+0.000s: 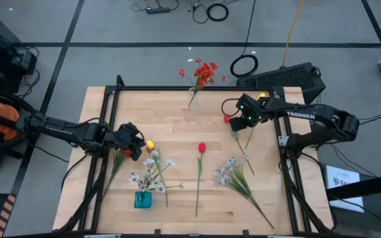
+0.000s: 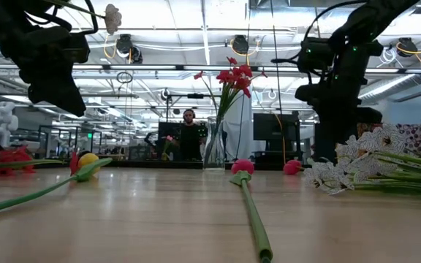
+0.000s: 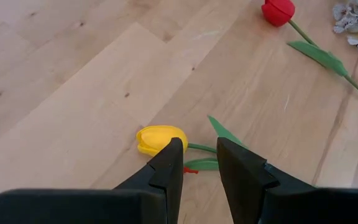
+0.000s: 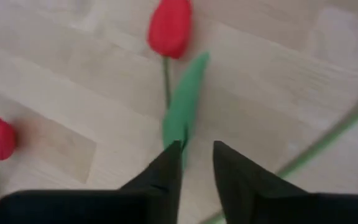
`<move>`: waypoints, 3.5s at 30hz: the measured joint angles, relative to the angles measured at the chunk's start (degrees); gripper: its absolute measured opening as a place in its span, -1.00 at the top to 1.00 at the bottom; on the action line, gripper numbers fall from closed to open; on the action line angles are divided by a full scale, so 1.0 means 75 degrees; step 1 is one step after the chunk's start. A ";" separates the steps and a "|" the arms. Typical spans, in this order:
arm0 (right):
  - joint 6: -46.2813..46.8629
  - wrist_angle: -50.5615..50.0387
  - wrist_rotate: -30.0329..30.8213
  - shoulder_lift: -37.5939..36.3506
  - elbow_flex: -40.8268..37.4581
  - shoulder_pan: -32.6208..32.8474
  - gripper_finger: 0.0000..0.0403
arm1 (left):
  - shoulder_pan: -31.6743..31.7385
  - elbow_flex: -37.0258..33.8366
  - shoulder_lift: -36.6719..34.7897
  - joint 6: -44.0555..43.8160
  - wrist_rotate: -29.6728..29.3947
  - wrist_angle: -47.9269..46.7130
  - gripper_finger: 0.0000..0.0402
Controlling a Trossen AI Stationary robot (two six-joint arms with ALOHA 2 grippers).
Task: Sort flowers into vase by color
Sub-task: Put the right red flower into the transparent vase
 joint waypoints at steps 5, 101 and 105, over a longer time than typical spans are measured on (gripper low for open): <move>-0.0422 0.0273 0.0155 0.0110 0.0000 0.0490 0.27 | 0.0000 0.0003 0.0000 -0.0020 0.0000 0.0001 0.48; -0.6855 1.0307 0.3130 0.3616 0.3034 0.1371 0.91 | 0.1134 0.0009 0.0003 0.2932 -0.0207 0.0607 0.48; -0.6190 0.9621 0.3138 0.3555 0.3035 0.1357 0.86 | 0.1134 0.0009 0.0003 0.2926 -0.0204 0.0606 0.48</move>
